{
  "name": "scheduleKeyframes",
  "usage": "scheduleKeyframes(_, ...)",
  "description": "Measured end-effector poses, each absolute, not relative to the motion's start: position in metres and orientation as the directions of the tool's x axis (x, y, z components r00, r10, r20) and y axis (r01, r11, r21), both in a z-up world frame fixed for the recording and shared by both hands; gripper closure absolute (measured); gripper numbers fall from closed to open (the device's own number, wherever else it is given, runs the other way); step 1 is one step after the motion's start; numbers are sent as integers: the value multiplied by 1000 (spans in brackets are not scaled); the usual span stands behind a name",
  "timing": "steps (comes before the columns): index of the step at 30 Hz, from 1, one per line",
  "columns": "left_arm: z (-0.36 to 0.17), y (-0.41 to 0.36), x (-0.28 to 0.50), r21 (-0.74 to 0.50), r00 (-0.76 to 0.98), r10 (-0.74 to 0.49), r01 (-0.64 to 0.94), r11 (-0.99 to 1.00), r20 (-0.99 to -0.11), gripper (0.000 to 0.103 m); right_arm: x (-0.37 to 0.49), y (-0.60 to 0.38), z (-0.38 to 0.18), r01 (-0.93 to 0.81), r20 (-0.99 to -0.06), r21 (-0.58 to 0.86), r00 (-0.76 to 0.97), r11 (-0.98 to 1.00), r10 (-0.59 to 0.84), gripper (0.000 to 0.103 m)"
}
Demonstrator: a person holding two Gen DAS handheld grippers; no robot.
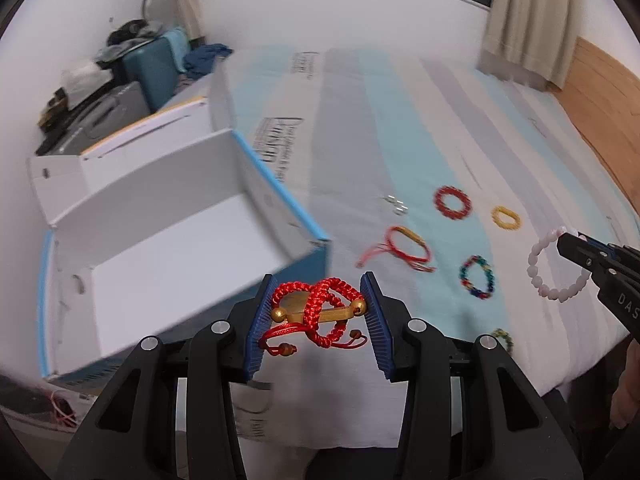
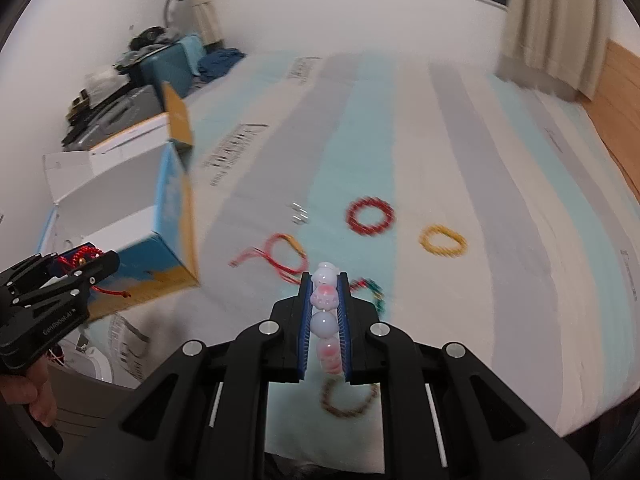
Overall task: Organize jewelry
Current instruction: 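Carry both bracelets over the open white box with both tools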
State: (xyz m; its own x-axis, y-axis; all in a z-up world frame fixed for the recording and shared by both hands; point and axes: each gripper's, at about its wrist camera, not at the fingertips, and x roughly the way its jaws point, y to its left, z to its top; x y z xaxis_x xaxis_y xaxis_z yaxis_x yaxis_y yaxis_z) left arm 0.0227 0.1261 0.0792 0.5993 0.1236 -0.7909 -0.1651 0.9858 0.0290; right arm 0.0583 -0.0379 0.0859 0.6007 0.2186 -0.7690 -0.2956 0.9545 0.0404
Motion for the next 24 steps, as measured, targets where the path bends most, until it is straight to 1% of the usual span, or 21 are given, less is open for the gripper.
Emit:
scheduleKeyframes(8, 103, 195, 5, 28, 585, 190, -273, 961, -789, 61, 61, 41, 116, -404, -743, 40, 600, 914, 297, 92)
scheduleKeyframes(13, 109, 233, -5, 27, 564, 219, -328, 944, -796, 61, 61, 96, 129, -475, -734, 31, 586, 879, 343, 92)
scheduleKeyframes(18, 108, 269, -11, 15, 531, 226, -371, 928, -817, 61, 68, 152, 133, -543, -746, 32, 545, 839, 381, 92)
scheduleKeyframes(24, 90, 304, -9, 14, 477, 229, -412, 911, -848, 60, 76, 204, 122, -594, -783, 51, 475, 803, 401, 92)
